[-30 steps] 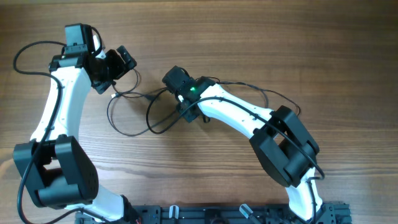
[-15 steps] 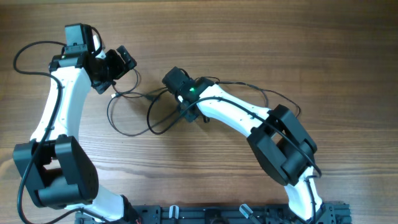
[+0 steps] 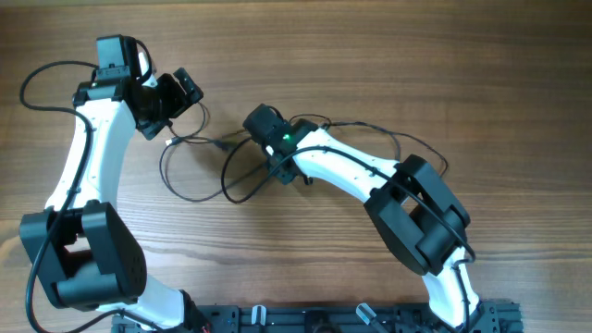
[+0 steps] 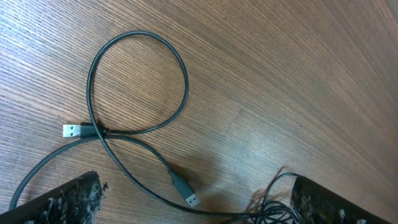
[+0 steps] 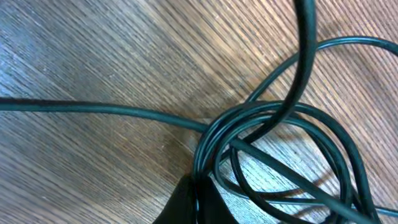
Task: Untangle cables
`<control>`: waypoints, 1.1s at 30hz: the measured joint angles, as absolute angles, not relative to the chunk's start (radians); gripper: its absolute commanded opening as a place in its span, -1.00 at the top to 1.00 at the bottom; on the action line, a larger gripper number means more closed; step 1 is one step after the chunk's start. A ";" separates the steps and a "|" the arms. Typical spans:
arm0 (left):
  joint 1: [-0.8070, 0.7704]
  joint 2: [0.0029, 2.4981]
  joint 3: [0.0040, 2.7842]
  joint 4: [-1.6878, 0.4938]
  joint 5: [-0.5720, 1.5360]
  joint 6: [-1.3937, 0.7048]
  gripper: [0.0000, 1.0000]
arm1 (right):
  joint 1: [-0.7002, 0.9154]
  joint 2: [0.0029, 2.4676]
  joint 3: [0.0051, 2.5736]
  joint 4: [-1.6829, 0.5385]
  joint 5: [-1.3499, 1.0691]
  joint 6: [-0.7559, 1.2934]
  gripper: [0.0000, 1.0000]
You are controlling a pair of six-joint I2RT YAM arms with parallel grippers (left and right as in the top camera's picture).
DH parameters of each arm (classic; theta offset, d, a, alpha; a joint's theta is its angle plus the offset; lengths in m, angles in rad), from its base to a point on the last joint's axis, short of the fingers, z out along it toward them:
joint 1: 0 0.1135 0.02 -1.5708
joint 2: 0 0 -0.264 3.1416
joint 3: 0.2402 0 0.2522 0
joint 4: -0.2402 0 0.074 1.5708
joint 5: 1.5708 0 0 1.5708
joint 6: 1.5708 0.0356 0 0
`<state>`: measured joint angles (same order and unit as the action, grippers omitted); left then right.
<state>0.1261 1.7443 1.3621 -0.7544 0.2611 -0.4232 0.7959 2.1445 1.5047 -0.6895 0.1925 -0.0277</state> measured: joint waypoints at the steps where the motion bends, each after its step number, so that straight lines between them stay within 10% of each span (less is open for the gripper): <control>1: 0.126 1.744 1.362 -0.754 0.261 -0.423 -1.00 | 0.796 2.144 1.505 -0.690 0.192 -0.028 0.91; 33: 0.126 1.744 1.362 -0.723 0.189 -0.431 -1.00 | 0.634 2.043 1.599 -0.621 -0.343 0.365 0.92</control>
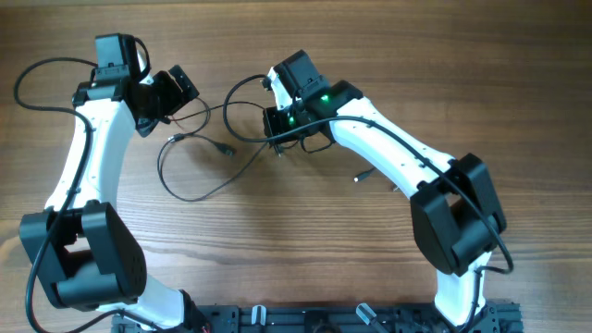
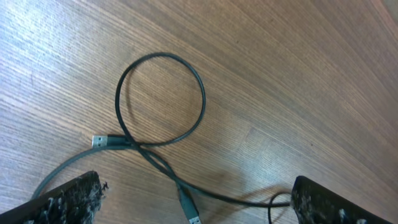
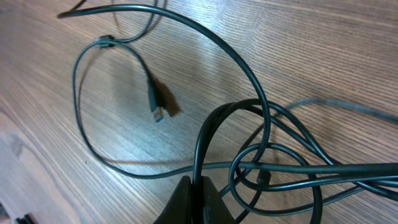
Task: Untangle cables
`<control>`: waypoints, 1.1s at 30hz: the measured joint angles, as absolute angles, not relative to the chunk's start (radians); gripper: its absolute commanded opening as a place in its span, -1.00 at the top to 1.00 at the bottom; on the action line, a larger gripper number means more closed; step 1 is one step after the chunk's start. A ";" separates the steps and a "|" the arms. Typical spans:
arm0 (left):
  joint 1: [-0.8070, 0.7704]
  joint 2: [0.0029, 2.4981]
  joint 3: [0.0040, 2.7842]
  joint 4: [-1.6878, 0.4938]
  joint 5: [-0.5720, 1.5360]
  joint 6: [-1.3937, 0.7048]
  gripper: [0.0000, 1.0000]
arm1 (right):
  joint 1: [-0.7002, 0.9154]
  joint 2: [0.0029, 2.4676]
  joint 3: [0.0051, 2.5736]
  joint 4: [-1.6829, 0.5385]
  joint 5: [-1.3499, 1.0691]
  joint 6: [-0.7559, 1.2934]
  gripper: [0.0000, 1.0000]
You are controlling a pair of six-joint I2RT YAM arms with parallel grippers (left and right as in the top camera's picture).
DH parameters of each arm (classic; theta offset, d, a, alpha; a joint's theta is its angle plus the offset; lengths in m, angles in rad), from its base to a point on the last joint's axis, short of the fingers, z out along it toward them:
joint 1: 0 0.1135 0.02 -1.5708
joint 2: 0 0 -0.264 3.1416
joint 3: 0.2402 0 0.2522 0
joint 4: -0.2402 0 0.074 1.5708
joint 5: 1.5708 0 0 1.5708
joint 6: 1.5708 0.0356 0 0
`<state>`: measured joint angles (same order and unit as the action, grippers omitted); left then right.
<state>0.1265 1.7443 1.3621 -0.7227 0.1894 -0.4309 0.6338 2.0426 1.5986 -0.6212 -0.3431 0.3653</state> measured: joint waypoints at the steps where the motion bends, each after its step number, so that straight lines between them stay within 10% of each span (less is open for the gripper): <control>1: 0.126 1.744 1.362 -0.725 0.192 -0.432 -1.00 | 0.634 2.047 1.599 -0.619 -0.340 0.371 0.91; 15: 0.125 1.744 1.362 -0.725 0.208 -0.447 -1.00 | 0.634 2.151 1.597 -0.464 -0.088 0.401 0.91; 33: 0.118 1.744 1.361 -0.721 0.604 -0.151 -0.96 | 0.515 2.151 1.596 -0.276 -0.732 0.423 0.91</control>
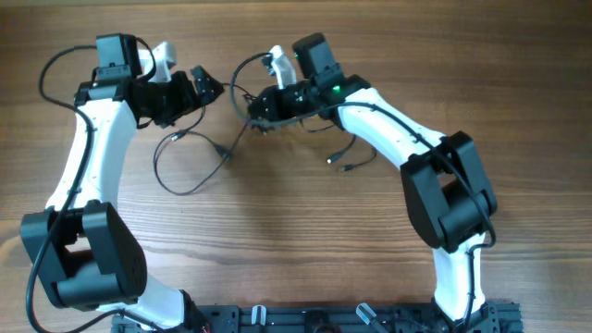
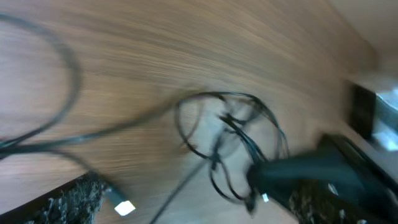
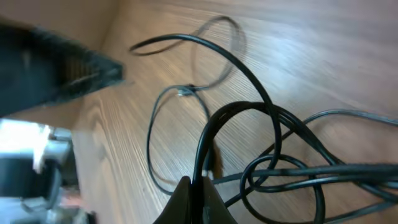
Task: Untangle cables
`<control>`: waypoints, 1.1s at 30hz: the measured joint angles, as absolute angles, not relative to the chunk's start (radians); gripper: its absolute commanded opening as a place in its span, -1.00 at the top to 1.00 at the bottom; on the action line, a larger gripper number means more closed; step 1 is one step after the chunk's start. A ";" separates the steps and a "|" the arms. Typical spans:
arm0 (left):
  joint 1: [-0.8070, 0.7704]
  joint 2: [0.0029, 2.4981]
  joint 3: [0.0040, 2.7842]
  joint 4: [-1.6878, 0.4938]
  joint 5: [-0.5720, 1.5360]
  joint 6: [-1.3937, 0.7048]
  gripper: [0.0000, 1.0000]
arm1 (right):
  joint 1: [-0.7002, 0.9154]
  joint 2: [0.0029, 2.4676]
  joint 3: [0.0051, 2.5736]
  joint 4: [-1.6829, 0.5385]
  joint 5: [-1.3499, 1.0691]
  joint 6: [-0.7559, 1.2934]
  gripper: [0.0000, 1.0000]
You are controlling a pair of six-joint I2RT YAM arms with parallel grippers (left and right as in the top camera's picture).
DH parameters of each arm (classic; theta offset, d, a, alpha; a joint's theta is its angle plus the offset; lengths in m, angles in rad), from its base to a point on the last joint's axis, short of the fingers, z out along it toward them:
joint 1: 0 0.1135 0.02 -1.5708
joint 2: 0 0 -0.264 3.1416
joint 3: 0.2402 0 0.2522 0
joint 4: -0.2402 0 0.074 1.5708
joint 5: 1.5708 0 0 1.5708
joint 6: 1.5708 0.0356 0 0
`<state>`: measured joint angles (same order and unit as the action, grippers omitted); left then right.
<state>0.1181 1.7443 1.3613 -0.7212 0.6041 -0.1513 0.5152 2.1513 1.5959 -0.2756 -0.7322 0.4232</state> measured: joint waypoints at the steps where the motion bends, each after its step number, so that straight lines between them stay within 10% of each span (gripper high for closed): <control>1: 0.115 1.744 1.361 -0.732 0.643 -0.113 -1.00 | 0.507 2.152 1.596 -0.281 -0.732 0.462 0.91; 4: 0.109 1.744 1.361 -0.764 0.711 -0.046 -0.87 | 0.469 2.152 1.596 -0.284 -0.738 0.591 0.91; 5: 0.109 1.744 1.361 -0.764 0.727 -0.033 0.10 | 0.453 2.152 1.596 -0.283 -0.742 0.640 0.91; 7: 0.109 1.744 1.361 -0.767 0.745 -0.017 0.91 | 0.434 2.152 1.596 -0.271 -0.745 0.707 0.92; 30: -0.067 1.816 1.361 -0.680 0.760 0.025 0.90 | 0.442 2.152 1.595 -0.099 -0.842 1.028 0.92; 33: -0.067 1.816 1.361 -0.680 0.742 0.031 0.30 | 0.446 2.152 1.595 -0.127 -0.846 1.019 0.91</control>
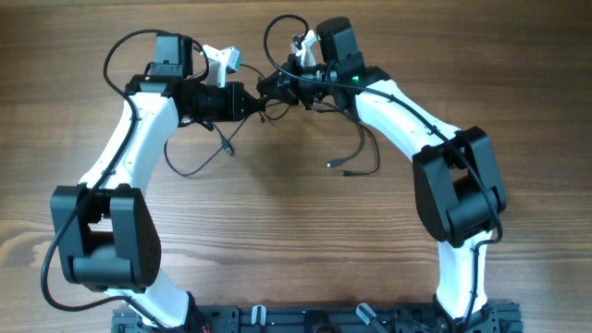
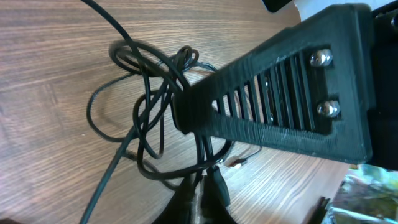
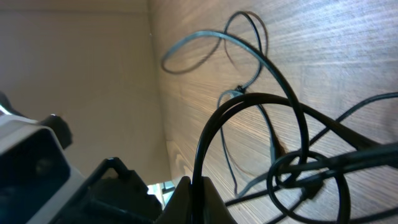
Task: Untangle cables
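A tangle of black cables (image 1: 269, 93) hangs between both grippers at the back of the table. My left gripper (image 1: 252, 100) is shut on strands at the tangle's lower edge (image 2: 200, 198). My right gripper (image 1: 277, 88) is shut on an arched strand of the tangle (image 3: 199, 198). Its slatted finger (image 2: 280, 93) fills the left wrist view above the knot (image 2: 155, 106). One strand trails down to a USB plug (image 1: 330, 166). Another loop (image 1: 190, 168) lies on the wood below the left gripper, with a plug (image 1: 225, 148) beside it.
The wooden table (image 1: 296, 240) spreads toward the front. The arms' base rail (image 1: 305, 319) runs along the near edge. A loop of the left arm's own wiring (image 1: 125, 46) arches at the back left.
My left gripper was open and a little left of the tangle; now it is shut on the tangle's strands right beside the right gripper. The right gripper and tangle have moved farther back.
First my right gripper was shut on the tangle at mid-table while the left hung open over a loop with two USB plugs. Then the right held the tangle farther back, then nearer the left gripper. Now both grippers hold it.
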`<control>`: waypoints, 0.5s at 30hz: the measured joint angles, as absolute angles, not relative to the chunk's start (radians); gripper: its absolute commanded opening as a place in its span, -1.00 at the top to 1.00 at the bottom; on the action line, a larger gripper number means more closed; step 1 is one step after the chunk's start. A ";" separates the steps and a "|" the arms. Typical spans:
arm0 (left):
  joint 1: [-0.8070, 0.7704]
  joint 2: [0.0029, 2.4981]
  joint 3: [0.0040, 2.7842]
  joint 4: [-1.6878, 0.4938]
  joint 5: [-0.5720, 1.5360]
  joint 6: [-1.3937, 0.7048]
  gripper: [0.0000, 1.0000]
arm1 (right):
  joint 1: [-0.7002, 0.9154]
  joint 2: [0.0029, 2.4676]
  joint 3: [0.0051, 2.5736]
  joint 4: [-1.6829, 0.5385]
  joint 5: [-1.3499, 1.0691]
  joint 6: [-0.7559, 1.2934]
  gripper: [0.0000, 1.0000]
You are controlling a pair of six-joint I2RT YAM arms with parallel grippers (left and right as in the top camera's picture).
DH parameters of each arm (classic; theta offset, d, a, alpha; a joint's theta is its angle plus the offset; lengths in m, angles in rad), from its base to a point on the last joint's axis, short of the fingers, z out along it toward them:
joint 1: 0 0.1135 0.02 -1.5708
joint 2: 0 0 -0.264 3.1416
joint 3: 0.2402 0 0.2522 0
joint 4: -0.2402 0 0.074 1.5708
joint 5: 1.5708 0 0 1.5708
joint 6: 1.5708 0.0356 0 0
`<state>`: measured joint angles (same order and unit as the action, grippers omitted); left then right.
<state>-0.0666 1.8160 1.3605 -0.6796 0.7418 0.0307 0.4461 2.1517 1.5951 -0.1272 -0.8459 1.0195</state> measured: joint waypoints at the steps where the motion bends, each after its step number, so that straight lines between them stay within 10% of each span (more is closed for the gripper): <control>1: -0.067 1.816 1.361 -0.680 0.735 0.031 0.20 | 0.446 2.152 1.595 -0.134 -0.847 1.017 0.91; 7: -0.067 1.816 1.361 -0.679 0.721 0.033 0.12 | 0.446 2.152 1.595 -0.142 -0.870 1.016 0.91; 15: -0.067 1.816 1.361 -0.680 0.705 0.026 0.50 | 0.446 2.152 1.595 -0.141 -0.882 1.004 0.91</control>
